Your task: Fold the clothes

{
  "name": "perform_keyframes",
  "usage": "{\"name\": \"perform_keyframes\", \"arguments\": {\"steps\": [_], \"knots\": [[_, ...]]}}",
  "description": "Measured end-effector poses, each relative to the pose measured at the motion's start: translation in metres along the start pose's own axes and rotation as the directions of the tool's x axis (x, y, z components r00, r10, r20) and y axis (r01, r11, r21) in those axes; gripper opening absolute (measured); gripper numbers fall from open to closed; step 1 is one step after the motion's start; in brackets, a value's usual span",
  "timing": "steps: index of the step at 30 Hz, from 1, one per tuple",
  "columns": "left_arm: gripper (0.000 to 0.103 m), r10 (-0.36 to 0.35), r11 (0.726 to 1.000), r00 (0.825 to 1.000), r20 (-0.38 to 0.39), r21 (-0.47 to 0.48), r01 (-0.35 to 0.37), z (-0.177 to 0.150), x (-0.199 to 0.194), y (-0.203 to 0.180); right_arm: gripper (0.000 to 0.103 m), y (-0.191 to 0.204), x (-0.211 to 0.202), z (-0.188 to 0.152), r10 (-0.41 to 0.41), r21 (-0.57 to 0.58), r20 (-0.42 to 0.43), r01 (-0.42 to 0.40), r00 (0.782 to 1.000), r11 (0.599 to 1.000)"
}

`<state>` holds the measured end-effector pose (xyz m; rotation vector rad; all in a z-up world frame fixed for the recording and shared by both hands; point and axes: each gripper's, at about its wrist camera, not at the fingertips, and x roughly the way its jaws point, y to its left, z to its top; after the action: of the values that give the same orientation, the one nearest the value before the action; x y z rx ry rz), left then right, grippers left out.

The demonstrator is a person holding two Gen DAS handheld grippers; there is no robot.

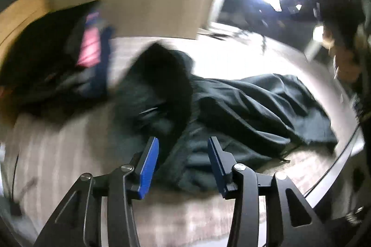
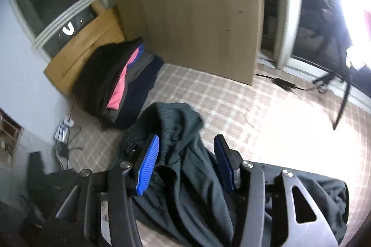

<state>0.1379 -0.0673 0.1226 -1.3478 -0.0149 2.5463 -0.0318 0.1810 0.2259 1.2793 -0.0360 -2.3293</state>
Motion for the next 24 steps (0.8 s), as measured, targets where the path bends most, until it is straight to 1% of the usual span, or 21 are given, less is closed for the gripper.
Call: {"name": "perform_keyframes", "arguments": {"steps": [1, 3, 6, 8, 9, 10, 11, 12, 13, 14, 15, 16, 18, 19, 21, 23, 24], "knots": [[0.047, 0.006, 0.999, 1.0, -0.01, 0.044, -0.006, 0.008, 0.013, -0.011, 0.049, -0.01, -0.006, -0.01, -0.025, 0.011, 0.002, 0.025, 1.0, 1.0], [0.047, 0.072, 0.993, 0.996, -0.052, 0.098, -0.066, 0.013, 0.044, -0.014, 0.049, -0.033, -0.02, -0.032, -0.09, 0.036, 0.003, 0.089, 0.996, 0.995], [0.047, 0.091, 0.994, 0.989, -0.113, 0.077, -0.083, 0.004, 0.065, 0.003, 0.05, -0.071, -0.038, -0.072, -0.185, 0.087, -0.006, 0.185, 0.983, 0.979], [0.047, 0.032, 0.999, 0.988, -0.149, 0.012, -0.03, -0.002, 0.073, 0.02, 0.051, -0.104, -0.048, -0.107, -0.236, 0.155, -0.03, 0.238, 0.971, 0.959], [0.045, -0.01, 1.0, 0.987, -0.159, -0.008, 0.009, -0.004, 0.075, 0.025, 0.051, -0.123, -0.053, -0.125, -0.248, 0.204, -0.049, 0.253, 0.968, 0.946], [0.039, -0.055, 0.998, 0.984, -0.167, -0.024, 0.051, -0.005, 0.077, 0.028, 0.051, -0.142, -0.056, -0.143, -0.251, 0.258, -0.066, 0.26, 0.966, 0.931], [0.013, -0.099, 0.995, 0.98, -0.175, -0.041, 0.093, -0.006, 0.079, 0.032, 0.051, -0.162, -0.059, -0.163, -0.25, 0.323, -0.084, 0.264, 0.965, 0.909], [0.004, -0.135, 0.991, 0.973, -0.187, -0.048, 0.129, -0.007, 0.08, 0.033, 0.051, -0.179, -0.062, -0.179, -0.256, 0.377, -0.101, 0.275, 0.962, 0.884], [0.004, -0.15, 0.988, 0.97, -0.191, -0.045, 0.145, -0.008, 0.077, 0.034, 0.051, -0.194, -0.064, -0.192, -0.264, 0.423, -0.118, 0.289, 0.957, 0.859], [0.004, -0.161, 0.987, 0.97, -0.179, -0.049, 0.155, -0.008, 0.066, 0.039, 0.051, -0.209, -0.068, -0.206, -0.279, 0.462, -0.138, 0.311, 0.95, 0.83], [0.004, -0.172, 0.985, 0.971, -0.164, -0.055, 0.165, -0.008, 0.055, 0.044, 0.051, -0.218, -0.072, -0.217, -0.295, 0.483, -0.151, 0.331, 0.943, 0.81], [0.004, -0.186, 0.981, 0.971, -0.147, -0.077, 0.177, -0.007, 0.044, 0.052, 0.051, -0.225, -0.076, -0.225, -0.31, 0.493, -0.158, 0.347, 0.938, 0.798], [0.005, -0.203, 0.969, 0.975, -0.09, -0.163, 0.187, -0.009, 0.012, 0.079, 0.051, -0.233, -0.086, -0.237, -0.335, 0.497, -0.163, 0.37, 0.928, 0.785], [0.005, -0.182, 0.971, 0.98, -0.081, -0.169, 0.167, -0.011, 0.001, 0.088, 0.051, -0.235, -0.088, -0.24, -0.341, 0.497, -0.164, 0.376, 0.926, 0.782], [0.014, -0.124, 0.981, 0.989, -0.074, -0.16, 0.111, -0.018, -0.017, 0.104, 0.051, -0.238, -0.088, -0.245, -0.346, 0.499, -0.167, 0.382, 0.923, 0.778], [0.017, -0.028, 0.992, 0.994, -0.11, -0.125, 0.014, -0.025, -0.019, 0.109, 0.051, -0.244, -0.084, -0.246, -0.35, 0.509, -0.179, 0.391, 0.92, 0.767], [0.017, -0.003, 0.993, 0.993, -0.117, -0.114, -0.011, -0.024, -0.019, 0.11, 0.051, -0.246, -0.085, -0.248, -0.351, 0.515, -0.18, 0.392, 0.919, 0.762]]}}
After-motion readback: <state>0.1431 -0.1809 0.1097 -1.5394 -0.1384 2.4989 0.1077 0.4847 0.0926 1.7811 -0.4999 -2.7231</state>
